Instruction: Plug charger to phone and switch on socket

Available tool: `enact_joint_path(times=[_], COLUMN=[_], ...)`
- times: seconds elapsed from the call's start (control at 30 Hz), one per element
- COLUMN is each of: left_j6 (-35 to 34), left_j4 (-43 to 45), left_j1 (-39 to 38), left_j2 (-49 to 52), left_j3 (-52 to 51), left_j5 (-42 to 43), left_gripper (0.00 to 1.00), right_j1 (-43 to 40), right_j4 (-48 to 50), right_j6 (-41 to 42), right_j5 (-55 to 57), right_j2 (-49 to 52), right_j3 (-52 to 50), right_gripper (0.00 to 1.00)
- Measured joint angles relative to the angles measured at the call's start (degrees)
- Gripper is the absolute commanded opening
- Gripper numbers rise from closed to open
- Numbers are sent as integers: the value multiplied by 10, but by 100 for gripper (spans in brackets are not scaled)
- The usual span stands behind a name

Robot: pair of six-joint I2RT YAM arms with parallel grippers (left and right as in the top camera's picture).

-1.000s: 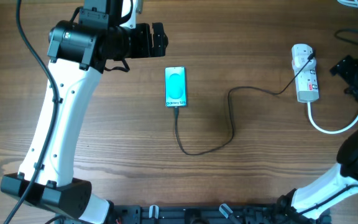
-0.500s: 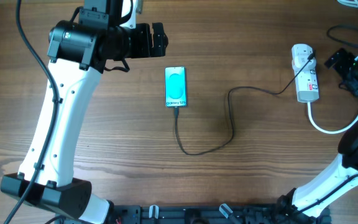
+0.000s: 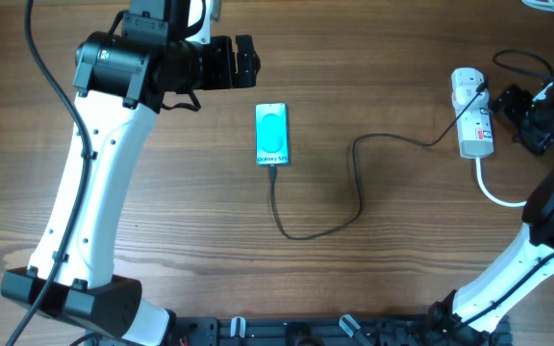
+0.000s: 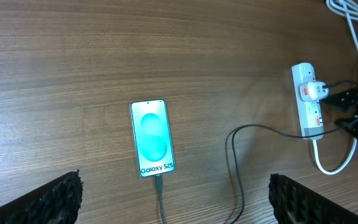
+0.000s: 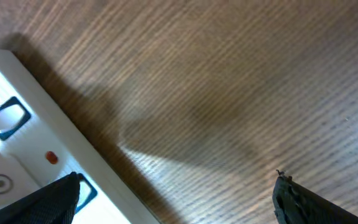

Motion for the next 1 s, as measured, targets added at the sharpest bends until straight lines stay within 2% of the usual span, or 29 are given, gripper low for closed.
enact_joint_path(times=[1.0], left_j6=[0], left_j4=[0], left_j1=[0], left_j2=[0], left_j3=[0], left_j5=[0], left_gripper=[100], right_j1=[12], right_j4=[28], right_j6=[9], right_j5=[-4], right_j2=[0], right_j3=[-19], right_gripper=[100])
